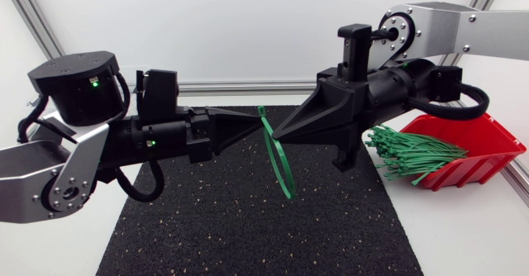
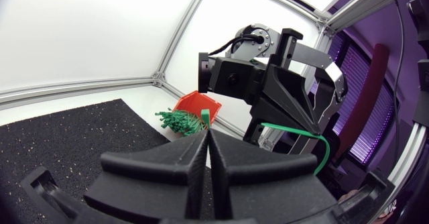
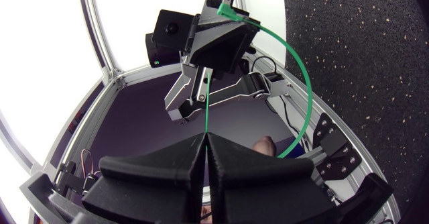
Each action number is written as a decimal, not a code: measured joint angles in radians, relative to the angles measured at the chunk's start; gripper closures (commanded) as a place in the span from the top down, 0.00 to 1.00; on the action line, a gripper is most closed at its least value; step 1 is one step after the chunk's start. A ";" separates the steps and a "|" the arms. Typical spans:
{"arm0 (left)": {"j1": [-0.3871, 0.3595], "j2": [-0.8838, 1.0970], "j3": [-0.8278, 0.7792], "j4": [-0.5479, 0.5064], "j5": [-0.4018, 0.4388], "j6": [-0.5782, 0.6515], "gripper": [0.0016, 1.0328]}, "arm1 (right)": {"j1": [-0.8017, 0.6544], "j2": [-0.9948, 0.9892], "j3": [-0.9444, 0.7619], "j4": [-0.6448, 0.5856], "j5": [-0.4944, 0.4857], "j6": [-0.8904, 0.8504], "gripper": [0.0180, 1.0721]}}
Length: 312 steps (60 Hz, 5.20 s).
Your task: Take a green cable tie from the red box, thread the tail through the head to close it, then place it in the transparent bin on the left.
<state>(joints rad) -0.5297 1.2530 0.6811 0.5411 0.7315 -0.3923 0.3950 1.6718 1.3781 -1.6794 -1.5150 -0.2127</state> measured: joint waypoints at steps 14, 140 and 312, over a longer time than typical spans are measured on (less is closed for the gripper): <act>-0.003 0.000 0.000 0.002 0.000 0.000 0.04 | 0.010 0.025 0.000 0.000 0.000 0.000 0.06; -0.036 -0.085 -0.052 -0.001 -0.008 0.000 0.04 | -0.011 0.024 0.001 0.000 0.000 0.000 0.06; -0.056 -0.095 -0.039 -0.028 -0.038 0.000 0.04 | -0.013 0.017 -0.019 0.000 0.000 0.000 0.06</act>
<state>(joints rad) -0.5858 1.1584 0.6426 0.5129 0.6937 -0.3927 0.3820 1.6890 1.3590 -1.6794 -1.5150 -0.2127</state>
